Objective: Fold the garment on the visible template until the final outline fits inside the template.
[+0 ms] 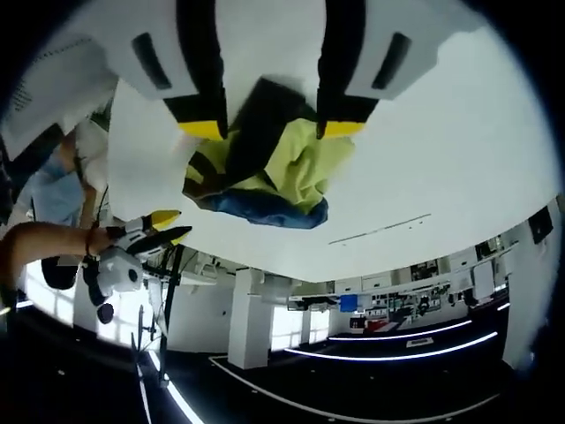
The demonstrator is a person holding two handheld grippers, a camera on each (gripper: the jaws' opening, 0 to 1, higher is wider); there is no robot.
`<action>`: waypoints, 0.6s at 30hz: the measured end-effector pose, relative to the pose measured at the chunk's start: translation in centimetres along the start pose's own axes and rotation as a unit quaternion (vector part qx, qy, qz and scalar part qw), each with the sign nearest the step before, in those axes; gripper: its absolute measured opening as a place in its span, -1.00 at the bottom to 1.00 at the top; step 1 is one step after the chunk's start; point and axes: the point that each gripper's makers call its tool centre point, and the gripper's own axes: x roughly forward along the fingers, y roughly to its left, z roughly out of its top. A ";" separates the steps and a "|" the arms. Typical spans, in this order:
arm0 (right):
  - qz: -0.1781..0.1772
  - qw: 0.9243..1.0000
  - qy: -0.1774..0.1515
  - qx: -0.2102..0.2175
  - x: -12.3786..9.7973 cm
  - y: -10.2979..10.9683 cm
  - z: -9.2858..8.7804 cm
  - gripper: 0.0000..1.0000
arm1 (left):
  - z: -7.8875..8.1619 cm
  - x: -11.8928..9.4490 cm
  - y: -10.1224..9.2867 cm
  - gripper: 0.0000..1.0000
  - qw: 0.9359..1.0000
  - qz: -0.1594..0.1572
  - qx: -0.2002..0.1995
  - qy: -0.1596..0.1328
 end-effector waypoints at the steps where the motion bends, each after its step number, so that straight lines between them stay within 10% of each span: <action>1: 0.000 1.000 0.002 -0.005 0.3 -0.3 -0.1 -0.52 | 0.0 0.2 0.0 -0.29 1.000 -0.002 0.000 0.002; 18: 0.043 0.998 0.002 -0.044 4.2 -0.4 -0.4 -0.54 | -1.2 3.0 -0.3 -0.34 0.999 -0.029 0.009 0.034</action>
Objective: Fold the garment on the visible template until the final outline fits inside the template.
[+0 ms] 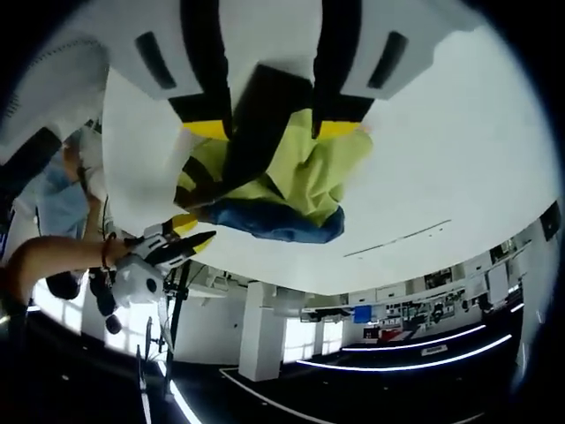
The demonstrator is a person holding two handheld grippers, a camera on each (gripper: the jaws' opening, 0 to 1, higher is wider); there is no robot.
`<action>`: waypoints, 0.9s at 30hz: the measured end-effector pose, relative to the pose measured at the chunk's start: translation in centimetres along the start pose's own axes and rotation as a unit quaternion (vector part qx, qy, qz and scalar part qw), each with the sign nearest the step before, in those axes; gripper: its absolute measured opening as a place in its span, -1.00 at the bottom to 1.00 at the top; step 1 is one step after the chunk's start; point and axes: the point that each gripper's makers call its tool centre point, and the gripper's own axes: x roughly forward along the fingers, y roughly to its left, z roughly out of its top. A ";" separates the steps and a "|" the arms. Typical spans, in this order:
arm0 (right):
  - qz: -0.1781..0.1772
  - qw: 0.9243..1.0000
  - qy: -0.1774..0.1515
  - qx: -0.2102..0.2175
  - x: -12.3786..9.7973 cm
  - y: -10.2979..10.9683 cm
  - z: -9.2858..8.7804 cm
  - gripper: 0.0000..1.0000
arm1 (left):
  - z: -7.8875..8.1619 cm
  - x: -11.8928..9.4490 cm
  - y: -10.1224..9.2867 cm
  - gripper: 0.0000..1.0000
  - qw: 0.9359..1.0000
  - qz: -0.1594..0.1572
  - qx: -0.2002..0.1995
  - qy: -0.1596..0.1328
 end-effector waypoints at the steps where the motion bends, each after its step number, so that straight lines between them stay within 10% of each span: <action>1: 0.005 1.000 -0.007 -0.001 0.3 0.2 0.4 -0.55 | -0.1 0.0 0.0 -0.35 1.000 0.000 -0.001 0.001; 27: 0.078 0.991 -0.043 -0.105 2.2 3.7 6.0 -0.53 | -2.0 -0.1 0.5 -0.63 0.999 0.010 -0.038 0.011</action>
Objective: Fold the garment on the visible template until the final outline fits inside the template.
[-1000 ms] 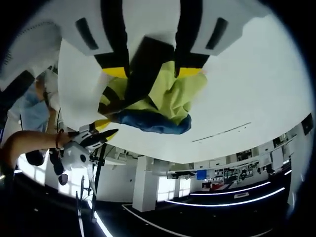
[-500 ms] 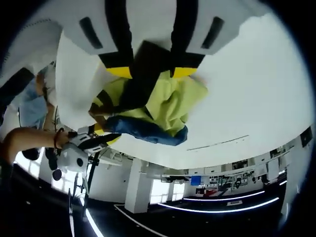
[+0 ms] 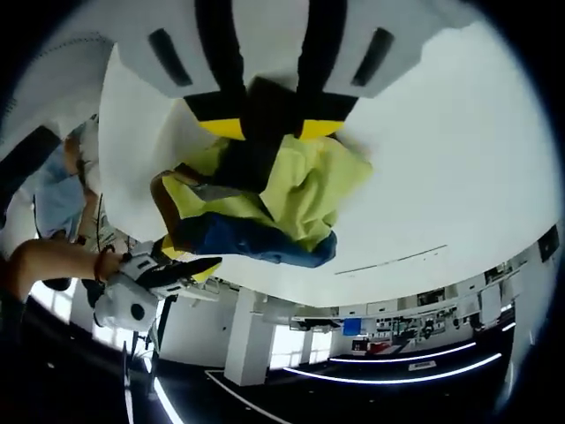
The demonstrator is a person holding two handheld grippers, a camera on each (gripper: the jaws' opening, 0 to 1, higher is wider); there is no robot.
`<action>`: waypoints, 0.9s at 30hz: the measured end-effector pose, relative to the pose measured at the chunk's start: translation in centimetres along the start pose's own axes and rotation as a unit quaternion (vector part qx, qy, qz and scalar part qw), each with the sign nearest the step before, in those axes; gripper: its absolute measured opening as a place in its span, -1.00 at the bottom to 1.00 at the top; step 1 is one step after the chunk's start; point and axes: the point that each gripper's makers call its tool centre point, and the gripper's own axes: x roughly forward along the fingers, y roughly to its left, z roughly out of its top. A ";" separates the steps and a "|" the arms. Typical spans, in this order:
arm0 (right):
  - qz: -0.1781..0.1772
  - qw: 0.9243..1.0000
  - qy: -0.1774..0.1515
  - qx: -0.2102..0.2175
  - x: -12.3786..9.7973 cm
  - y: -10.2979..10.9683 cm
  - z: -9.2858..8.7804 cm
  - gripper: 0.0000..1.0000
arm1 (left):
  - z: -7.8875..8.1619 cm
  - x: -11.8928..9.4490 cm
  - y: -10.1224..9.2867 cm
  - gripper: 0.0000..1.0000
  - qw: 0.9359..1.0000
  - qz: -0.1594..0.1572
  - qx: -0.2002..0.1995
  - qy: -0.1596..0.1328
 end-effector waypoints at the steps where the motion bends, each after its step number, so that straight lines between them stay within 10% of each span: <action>1: 0.002 1.000 0.000 -0.003 0.1 0.1 0.1 -0.52 | 0.0 0.0 0.0 -0.64 1.000 0.000 0.000 -0.001; 27: 0.021 0.995 0.060 -0.075 3.1 0.2 -1.9 -0.88 | -0.9 0.4 0.2 -0.72 1.000 0.000 0.010 0.013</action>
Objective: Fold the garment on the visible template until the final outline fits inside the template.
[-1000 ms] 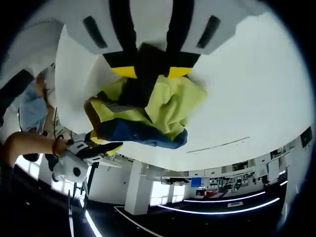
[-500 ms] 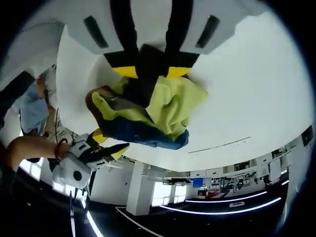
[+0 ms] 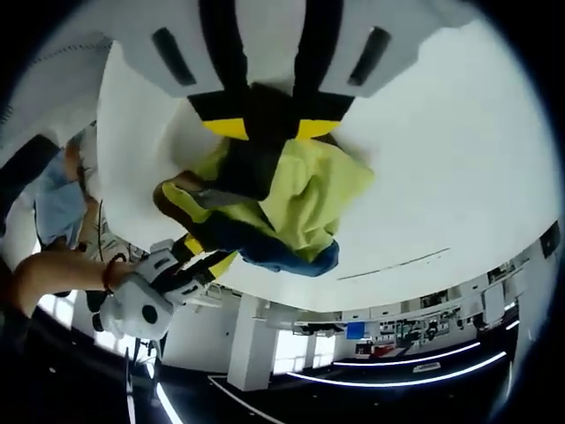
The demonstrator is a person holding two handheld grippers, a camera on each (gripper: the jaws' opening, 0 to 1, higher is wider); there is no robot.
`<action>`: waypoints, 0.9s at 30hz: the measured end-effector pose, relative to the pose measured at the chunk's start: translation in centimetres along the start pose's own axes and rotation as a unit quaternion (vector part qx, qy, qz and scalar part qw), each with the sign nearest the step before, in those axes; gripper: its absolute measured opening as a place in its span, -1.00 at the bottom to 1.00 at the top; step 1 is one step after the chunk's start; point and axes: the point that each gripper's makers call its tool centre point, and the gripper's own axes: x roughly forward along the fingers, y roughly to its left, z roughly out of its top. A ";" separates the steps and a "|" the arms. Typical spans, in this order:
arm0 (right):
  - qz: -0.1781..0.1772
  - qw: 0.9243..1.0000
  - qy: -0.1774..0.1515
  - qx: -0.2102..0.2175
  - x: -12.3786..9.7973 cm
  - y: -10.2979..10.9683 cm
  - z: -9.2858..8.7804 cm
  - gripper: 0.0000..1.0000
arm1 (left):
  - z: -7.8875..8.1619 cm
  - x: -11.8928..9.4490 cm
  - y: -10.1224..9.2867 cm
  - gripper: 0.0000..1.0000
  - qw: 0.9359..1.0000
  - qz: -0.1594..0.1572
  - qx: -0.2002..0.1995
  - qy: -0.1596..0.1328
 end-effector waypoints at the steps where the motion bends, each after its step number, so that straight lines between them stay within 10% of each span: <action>1: -0.001 1.000 0.001 0.001 0.0 0.0 0.0 -0.92 | -0.1 0.1 0.0 -0.73 1.000 0.001 0.000 0.001; 14: -0.039 0.995 -0.021 0.085 -0.7 -0.1 0.4 -1.00 | -0.6 0.2 0.0 -0.96 1.000 0.022 0.015 0.016; 27: -0.101 0.980 -0.077 0.154 -4.5 -1.7 2.6 -1.00 | 2.4 -3.6 0.1 -1.00 0.997 0.070 0.006 -0.040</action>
